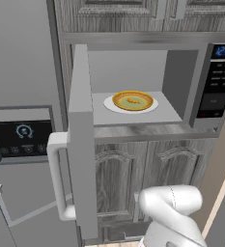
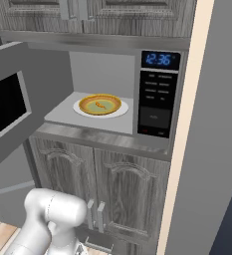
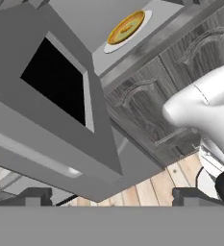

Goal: Pick the shrimp from the counter and place it in the microwave. Then turn on the microwave.

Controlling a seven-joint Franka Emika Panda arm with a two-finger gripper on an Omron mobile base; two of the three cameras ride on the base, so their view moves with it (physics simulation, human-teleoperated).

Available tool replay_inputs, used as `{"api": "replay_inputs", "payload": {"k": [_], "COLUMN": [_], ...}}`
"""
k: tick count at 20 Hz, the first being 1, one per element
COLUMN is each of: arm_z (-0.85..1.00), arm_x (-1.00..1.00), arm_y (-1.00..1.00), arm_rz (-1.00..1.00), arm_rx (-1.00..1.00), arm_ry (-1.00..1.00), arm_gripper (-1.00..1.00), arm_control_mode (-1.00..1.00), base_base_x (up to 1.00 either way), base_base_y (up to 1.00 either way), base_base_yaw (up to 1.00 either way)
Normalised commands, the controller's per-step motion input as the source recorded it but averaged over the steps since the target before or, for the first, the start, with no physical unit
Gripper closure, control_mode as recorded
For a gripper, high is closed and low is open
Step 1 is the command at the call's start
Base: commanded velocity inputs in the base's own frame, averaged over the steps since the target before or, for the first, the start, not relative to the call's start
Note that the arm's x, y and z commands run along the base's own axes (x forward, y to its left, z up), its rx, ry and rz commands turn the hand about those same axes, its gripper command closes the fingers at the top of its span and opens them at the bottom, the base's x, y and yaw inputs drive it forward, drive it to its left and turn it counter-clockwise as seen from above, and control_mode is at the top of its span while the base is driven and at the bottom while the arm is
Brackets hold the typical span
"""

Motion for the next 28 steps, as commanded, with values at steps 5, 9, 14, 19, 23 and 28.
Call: {"api": "replay_inputs", "payload": {"k": [5, 9, 14, 19, 23, 28], "arm_z": [-0.06, -0.05, -0.11, -0.14, -0.14, -0.13], "arm_x": [0.02, 0.12, 0.05, 0.01, 0.14, 0.24], "arm_y": [0.35, 0.33, 0.37, 0.34, 0.26, 0.17], "arm_rz": [-0.05, -0.09, -0.11, -0.15, -0.20, -0.12], "arm_rx": [0.00, 0.00, 0.00, 0.04, 0.11, 0.12], "arm_ry": [0.01, 0.00, 0.00, 0.00, 0.00, 0.00], "arm_gripper": [-1.00, -1.00, -1.00, -1.00, -1.00, -1.00], "arm_control_mode": [-1.00, -1.00, -1.00, -1.00, -1.00, -1.00], "base_base_x": [0.00, 0.00, 0.00, 0.00, 0.00, 0.00], "base_base_y": [0.00, 0.00, 0.00, 0.00, 0.00, 0.00], "base_base_yaw": [0.00, 0.00, 0.00, 0.00, 0.00, 0.00]}}
